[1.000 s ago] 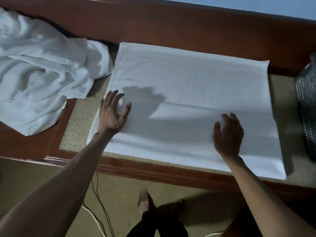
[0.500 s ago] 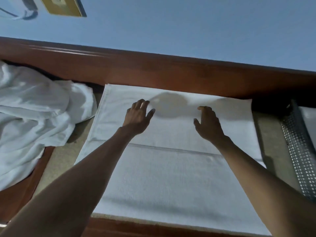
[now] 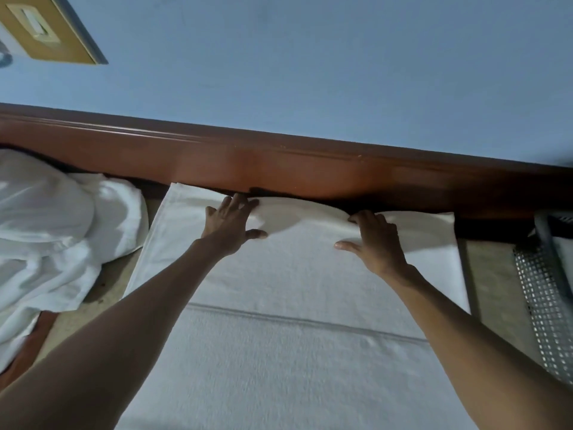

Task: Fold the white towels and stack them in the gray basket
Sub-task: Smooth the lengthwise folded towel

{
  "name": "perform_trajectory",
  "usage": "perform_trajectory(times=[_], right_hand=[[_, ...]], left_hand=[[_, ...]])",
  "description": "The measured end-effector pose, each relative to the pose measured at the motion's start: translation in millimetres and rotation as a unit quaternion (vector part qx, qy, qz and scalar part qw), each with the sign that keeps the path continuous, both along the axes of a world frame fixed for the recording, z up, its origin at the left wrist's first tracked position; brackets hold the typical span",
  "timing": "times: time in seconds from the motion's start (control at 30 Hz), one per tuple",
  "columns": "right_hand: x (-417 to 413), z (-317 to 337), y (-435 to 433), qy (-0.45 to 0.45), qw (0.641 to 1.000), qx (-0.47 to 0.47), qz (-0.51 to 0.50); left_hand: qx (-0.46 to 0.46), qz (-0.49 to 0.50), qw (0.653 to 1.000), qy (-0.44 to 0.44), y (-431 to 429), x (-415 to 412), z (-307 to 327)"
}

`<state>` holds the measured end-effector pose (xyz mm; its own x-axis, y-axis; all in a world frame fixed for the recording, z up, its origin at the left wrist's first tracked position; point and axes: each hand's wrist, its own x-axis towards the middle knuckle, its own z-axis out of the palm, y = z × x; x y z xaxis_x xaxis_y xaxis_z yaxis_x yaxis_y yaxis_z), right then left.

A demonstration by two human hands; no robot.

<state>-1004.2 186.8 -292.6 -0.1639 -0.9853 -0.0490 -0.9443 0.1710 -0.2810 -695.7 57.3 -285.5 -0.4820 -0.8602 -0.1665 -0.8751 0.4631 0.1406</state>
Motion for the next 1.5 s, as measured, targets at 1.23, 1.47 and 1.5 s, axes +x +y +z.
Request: perform_trajectory(times=[1.23, 1.47, 1.5], right_hand=[[-9, 80, 54, 0.159, 0.979, 0.032, -0.122], [1, 88, 138, -0.015, 0.985, -0.002, -0.172], [5, 90, 152, -0.067, 0.982, -0.006, -0.177]], left_hand=[[0.000, 0.046, 0.995, -0.084, 23, 62, 83], [0.064, 0.027, 0.993, -0.093, 87, 113, 104], [0.083, 0.029, 0.994, -0.068, 100, 122, 108]])
